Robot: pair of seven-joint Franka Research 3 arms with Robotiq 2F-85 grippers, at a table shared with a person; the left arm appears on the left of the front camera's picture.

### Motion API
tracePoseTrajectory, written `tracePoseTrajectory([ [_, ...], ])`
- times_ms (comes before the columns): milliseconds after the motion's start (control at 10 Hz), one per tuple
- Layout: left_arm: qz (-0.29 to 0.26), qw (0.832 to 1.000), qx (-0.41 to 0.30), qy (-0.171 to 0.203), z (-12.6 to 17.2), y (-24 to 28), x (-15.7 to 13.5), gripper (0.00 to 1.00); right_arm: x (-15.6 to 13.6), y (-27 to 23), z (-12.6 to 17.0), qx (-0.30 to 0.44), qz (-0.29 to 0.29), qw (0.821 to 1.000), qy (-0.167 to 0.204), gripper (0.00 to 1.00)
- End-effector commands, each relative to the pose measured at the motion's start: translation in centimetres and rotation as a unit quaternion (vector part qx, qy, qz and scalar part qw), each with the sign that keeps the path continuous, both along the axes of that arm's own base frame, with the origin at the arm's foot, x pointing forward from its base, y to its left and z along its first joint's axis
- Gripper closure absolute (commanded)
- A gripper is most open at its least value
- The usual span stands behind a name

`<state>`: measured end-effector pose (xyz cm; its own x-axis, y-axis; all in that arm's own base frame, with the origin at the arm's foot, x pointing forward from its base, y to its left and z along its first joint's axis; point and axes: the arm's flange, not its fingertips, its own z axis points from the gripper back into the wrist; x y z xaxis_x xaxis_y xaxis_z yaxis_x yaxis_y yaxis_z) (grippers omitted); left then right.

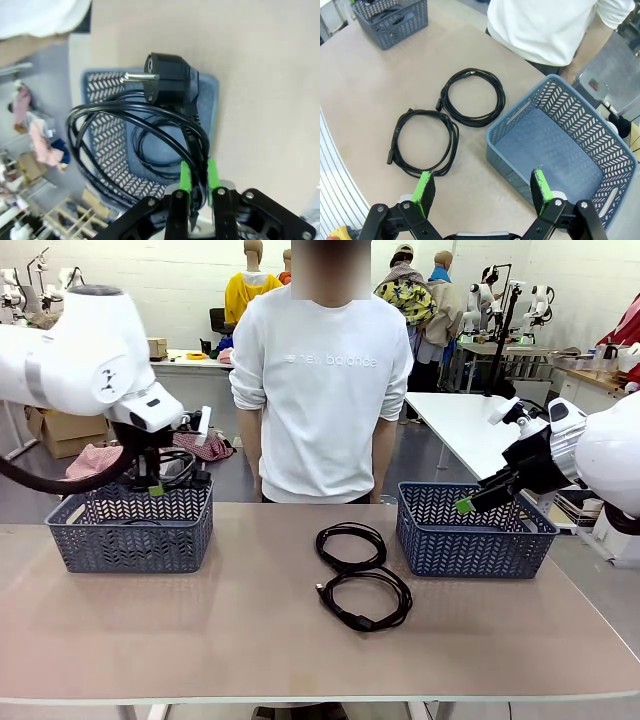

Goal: Organize the cables according to human instructions.
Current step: Pick up a bundle of cables and place it in the basket indicated by the human.

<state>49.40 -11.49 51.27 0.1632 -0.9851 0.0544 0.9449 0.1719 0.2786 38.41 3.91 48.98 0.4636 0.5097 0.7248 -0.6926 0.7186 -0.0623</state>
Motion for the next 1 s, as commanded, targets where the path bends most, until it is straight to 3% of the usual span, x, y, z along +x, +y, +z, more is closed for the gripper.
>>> tracePoseTrajectory([
  [0,-0.005,1.0,-0.015,-0.009,-0.9,2.0,0.8,0.97,0.1,0.0,0.0,0.006,0.0,1.0,0.0,0.0],
  [500,0.017,1.0,0.002,-0.008,-2.7,3.8,4.0,0.97,0.1,0.0,0.0,0.006,0.0,1.0,0.0,0.0],
  [900,0.026,1.0,-0.007,0.004,-4.6,4.7,4.7,0.97,0.1,0.0,0.0,0.006,0.0,1.0,0.0,0.0],
])
